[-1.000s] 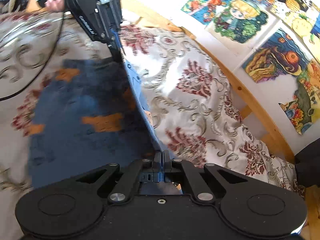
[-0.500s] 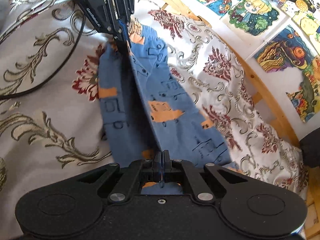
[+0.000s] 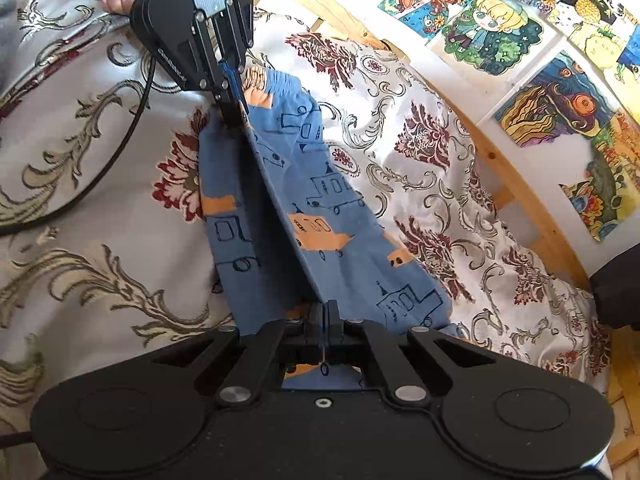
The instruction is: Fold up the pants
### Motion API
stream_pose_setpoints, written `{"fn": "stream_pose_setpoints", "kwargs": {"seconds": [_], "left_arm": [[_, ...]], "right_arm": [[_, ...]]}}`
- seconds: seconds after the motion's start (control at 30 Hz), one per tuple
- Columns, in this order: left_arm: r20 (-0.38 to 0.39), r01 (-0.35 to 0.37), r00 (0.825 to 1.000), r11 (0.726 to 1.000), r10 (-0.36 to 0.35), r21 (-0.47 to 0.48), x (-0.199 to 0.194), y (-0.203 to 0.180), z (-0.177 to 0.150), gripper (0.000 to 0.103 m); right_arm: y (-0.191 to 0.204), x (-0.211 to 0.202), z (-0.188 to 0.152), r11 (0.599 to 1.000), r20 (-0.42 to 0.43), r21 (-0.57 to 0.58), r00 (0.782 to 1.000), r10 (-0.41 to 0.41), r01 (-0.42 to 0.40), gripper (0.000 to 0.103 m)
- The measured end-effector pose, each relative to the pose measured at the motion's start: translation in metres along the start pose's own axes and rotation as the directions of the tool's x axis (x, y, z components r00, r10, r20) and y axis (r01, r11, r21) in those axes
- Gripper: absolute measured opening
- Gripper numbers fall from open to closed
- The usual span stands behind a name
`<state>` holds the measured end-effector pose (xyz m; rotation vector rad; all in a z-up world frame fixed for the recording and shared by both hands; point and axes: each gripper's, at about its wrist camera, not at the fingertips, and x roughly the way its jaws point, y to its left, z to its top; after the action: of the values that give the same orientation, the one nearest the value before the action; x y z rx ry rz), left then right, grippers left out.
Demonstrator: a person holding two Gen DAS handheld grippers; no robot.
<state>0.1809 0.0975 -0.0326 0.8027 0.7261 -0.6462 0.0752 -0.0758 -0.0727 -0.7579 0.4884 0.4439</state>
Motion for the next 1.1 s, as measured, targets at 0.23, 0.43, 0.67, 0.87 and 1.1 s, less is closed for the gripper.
{"fn": "stream_pose_setpoints", "kwargs": {"seconds": [0.23, 0.43, 0.67, 0.87, 1.1], "left_arm": [[-0.006, -0.007, 1.000, 1.000, 0.007, 0.017, -0.002, -0.005, -0.005, 0.002], [-0.013, 0.001, 1.000, 1.000, -0.001, 0.017, -0.001, -0.009, -0.010, 0.002], [-0.031, 0.014, 0.999, 1.000, -0.013, 0.028, 0.000, -0.013, -0.012, 0.002], [-0.067, 0.019, 0.998, 0.999, -0.017, 0.028, 0.004, -0.015, -0.010, 0.010], [-0.073, 0.080, 0.993, 0.991, -0.088, -0.103, -0.015, -0.010, 0.004, 0.062]], "right_arm": [[0.017, -0.008, 0.001, 0.999, -0.027, -0.026, 0.999, 0.019, -0.019, 0.000], [0.023, -0.004, -0.005, 0.999, -0.048, -0.024, 0.998, 0.036, -0.038, 0.000], [0.022, 0.002, -0.009, 0.999, -0.055, -0.015, 0.997, 0.047, -0.047, 0.000], [0.013, -0.003, -0.009, 0.998, -0.045, 0.035, 0.997, 0.058, -0.057, 0.016], [-0.044, -0.033, -0.019, 0.963, -0.016, 0.252, 0.994, 0.107, -0.099, 0.082]]}}
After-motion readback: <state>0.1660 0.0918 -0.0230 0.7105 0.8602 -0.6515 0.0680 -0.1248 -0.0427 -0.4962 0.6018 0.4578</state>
